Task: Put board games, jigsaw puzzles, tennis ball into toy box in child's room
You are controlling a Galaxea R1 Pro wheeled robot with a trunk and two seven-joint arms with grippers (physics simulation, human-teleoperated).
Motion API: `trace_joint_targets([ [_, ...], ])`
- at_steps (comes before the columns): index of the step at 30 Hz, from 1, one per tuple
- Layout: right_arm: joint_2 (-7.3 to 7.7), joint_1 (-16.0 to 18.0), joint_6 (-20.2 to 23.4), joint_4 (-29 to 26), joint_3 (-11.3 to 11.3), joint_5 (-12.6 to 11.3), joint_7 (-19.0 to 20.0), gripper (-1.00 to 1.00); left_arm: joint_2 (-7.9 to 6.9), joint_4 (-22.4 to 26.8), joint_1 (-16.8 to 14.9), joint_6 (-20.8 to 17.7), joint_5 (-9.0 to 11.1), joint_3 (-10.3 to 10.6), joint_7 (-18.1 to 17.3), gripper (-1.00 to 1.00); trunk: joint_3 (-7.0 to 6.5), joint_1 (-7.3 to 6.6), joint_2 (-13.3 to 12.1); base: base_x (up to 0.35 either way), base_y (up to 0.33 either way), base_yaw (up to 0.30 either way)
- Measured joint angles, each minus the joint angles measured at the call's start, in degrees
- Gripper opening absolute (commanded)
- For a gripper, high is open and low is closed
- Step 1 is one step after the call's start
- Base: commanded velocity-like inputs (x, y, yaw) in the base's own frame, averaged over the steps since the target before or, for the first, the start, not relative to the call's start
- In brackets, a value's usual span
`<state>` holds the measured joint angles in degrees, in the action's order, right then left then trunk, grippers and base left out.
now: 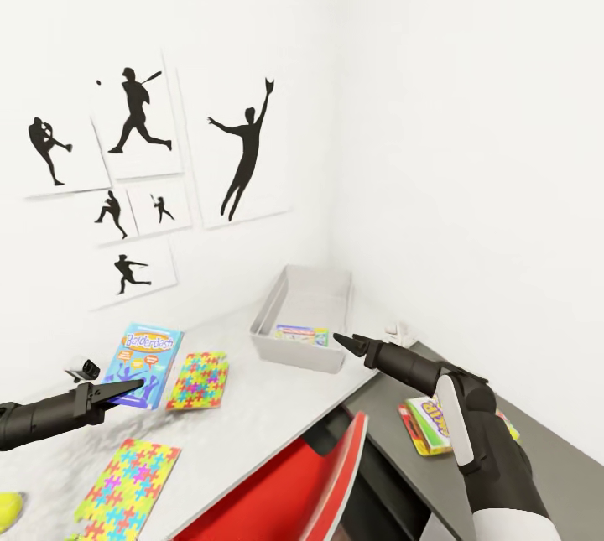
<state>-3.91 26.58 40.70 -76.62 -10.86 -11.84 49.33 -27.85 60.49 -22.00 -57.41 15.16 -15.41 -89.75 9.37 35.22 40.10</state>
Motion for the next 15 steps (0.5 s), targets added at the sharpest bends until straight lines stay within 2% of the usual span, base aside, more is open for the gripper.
trace_joint_targets([
  [7,0.0,0.0,0.0,0.0,0.0,0.0,0.0,1.0,0.0,0.0,0.0,0.0,0.0,0.0,0.0,-1.0,0.0,0.0,0.0,0.002,-0.003,0.284],
  [12,-0.01,0.0,0.0,0.0,0.0,0.0,0.0,1.0,0.0,0.0,0.0,0.0,0.0,0.0,0.0,-1.0,0.0,0.0,0.0,0.023,-0.079,0.284],
  [15,0.0,0.0,0.0,0.0,-0.1,0.0,0.1,1.0,0.0,0.0,0.0,0.0,0.0,-0.1,0.0,-1.0,0.0,0.0,0.0,0.071,-0.039,0.143],
])
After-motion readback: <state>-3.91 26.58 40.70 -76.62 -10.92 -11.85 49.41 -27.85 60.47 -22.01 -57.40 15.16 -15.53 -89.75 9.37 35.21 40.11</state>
